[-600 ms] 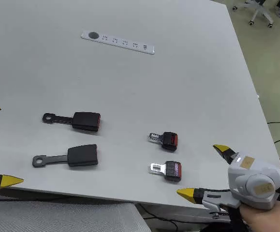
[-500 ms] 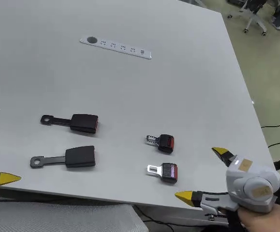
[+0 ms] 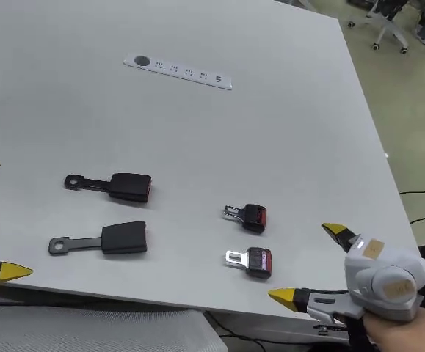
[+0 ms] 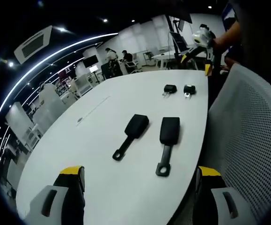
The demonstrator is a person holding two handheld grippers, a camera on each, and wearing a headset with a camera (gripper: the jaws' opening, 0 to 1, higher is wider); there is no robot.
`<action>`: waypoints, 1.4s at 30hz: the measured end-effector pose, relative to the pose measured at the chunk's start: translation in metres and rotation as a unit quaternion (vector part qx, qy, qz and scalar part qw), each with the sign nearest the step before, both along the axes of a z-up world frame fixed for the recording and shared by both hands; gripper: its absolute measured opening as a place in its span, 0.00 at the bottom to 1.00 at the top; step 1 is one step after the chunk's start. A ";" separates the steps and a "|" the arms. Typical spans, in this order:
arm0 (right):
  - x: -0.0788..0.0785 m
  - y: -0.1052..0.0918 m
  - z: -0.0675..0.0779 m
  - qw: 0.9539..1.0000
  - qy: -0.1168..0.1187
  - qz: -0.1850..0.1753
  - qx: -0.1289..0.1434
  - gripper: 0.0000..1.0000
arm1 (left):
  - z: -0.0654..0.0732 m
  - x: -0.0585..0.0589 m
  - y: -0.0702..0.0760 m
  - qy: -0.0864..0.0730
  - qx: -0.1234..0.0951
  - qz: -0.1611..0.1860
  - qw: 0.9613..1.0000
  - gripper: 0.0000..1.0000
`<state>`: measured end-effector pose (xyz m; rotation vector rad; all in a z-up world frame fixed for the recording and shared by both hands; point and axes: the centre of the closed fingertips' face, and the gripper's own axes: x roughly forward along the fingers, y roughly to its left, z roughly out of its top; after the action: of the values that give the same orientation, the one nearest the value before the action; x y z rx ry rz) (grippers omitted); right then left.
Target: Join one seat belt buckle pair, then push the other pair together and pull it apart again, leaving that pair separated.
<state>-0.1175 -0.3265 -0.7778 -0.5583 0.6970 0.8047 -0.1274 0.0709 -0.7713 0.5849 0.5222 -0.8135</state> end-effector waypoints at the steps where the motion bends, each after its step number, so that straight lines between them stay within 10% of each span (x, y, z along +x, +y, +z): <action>1: 0.000 0.000 0.000 1.000 -0.001 0.001 0.000 0.92 | 0.000 -0.001 0.000 0.001 0.003 -0.003 1.000 1.00; 42: 0.015 0.006 -0.011 0.995 0.014 0.077 -0.056 0.86 | -0.014 0.025 -0.048 0.061 0.057 -0.059 0.995 0.98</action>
<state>-0.1025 -0.3201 -0.7888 -0.7100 0.7355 0.9222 -0.1021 0.0230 -0.7857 0.6793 0.6536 -0.9405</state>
